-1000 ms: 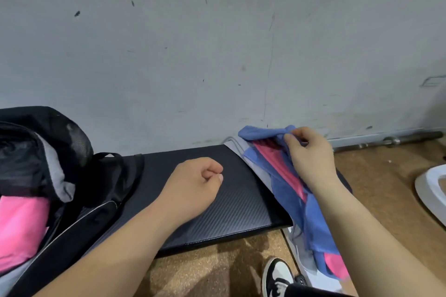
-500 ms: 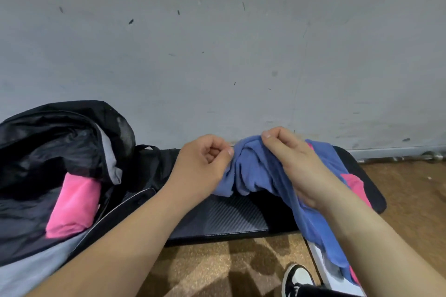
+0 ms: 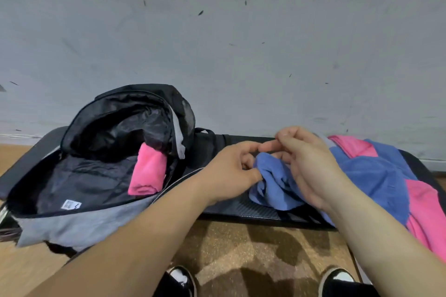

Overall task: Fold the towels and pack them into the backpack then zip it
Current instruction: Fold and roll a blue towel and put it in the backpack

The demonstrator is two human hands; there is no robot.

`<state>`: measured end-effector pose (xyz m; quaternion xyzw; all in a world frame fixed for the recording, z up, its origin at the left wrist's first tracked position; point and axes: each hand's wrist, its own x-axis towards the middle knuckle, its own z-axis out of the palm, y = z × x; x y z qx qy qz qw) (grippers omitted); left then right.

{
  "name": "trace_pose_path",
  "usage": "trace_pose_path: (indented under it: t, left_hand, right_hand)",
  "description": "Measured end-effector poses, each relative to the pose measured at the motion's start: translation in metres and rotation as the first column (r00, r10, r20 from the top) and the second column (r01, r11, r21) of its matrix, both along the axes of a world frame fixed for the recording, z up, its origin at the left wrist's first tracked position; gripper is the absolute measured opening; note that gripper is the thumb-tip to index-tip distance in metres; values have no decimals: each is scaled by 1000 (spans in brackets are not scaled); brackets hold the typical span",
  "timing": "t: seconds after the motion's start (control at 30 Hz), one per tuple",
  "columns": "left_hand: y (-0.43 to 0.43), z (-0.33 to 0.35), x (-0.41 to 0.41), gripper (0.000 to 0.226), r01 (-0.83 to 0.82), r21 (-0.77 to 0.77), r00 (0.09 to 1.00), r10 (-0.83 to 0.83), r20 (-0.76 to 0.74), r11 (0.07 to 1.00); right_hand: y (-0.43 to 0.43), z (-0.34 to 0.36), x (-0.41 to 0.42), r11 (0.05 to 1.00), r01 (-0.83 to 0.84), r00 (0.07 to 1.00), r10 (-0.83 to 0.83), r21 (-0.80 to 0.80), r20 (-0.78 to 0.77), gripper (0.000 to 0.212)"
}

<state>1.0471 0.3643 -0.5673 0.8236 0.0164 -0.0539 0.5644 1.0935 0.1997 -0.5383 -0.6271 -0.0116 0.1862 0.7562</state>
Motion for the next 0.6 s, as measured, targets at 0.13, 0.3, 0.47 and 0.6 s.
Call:
trace_pose_path:
  t: [0.13,0.3,0.47,0.6]
  left_hand:
    - [17,3,-3,11,-105,101,994,105,0,989]
    - [16,9,-8,8,-114,211,992,121,-21,971]
    - [5,-2,-14,22,-40,247,997,54,-49,968]
    - [10,6,-13,24,-165,5,986,165,-13,986]
  right_hand:
    - [-6,-15,9,936,-96,943,194,-338,269,8]
    - [-22,-28,18,754,-381,844,520,-535,132,29]
    - [-17,-27,15,833,-284,854,445,-475,269,13]
    - [-8,-35,14,849,-154,834,386,-506,394,10]
